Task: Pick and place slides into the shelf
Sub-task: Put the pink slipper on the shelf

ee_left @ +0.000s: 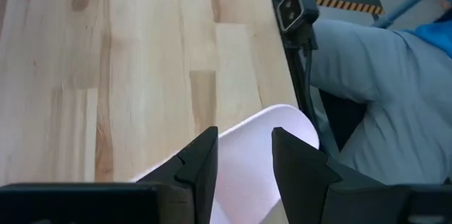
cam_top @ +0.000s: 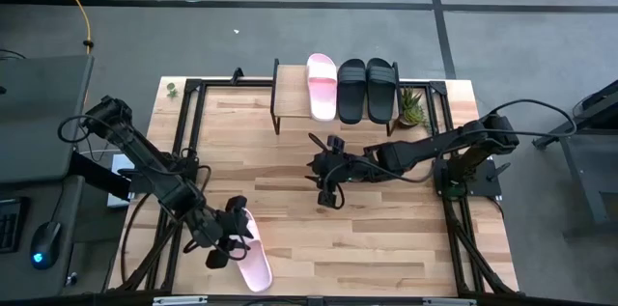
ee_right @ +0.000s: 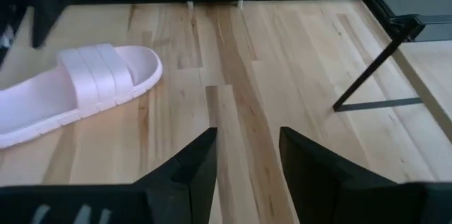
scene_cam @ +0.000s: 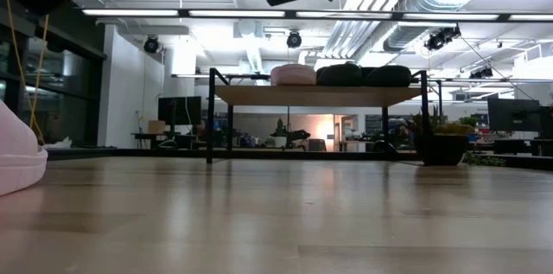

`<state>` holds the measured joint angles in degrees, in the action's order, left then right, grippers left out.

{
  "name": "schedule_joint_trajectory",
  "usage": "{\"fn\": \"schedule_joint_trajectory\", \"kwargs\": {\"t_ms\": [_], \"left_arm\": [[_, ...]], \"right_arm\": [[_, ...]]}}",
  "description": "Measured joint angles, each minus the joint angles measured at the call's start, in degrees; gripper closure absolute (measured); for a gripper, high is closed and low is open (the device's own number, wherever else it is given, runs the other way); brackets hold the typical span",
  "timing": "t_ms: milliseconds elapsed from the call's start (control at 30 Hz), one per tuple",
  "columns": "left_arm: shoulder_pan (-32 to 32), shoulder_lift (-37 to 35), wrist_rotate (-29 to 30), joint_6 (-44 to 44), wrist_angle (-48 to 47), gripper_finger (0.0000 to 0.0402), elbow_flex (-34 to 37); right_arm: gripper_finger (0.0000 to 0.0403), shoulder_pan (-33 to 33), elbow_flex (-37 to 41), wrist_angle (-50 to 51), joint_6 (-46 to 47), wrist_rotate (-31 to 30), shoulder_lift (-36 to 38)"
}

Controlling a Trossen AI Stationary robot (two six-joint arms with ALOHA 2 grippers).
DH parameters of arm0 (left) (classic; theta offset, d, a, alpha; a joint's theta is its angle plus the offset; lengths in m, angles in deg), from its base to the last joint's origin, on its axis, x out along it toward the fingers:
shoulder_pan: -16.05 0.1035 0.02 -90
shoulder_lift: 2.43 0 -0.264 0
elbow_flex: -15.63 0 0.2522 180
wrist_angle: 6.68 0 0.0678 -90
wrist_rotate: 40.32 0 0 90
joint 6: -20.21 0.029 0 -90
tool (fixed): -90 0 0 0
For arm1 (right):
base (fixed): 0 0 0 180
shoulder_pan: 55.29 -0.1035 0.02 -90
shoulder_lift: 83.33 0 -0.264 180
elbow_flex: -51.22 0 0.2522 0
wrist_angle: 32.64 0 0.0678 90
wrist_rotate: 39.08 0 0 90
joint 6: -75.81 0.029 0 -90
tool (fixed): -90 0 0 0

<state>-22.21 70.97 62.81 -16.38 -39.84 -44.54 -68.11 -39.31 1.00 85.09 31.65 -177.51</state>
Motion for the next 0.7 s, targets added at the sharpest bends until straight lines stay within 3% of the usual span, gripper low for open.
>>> {"fn": "schedule_joint_trajectory", "kwargs": {"t_ms": [300,500,700], "left_arm": [[0.00,5.14,-1.45,-8.68,0.73,0.0282,0.00],[-0.03,7.08,-3.45,-9.14,2.86,0.0282,-1.01],[-0.03,10.15,-3.27,-6.63,2.89,0.0282,-6.32]], "right_arm": [[0.0260,-0.37,0.00,-0.04,3.34,0.30,-0.02],[0.0260,-0.79,0.00,-0.07,3.69,0.35,-0.02],[0.0260,-0.79,0.00,-0.03,3.81,0.35,-0.02]]}}
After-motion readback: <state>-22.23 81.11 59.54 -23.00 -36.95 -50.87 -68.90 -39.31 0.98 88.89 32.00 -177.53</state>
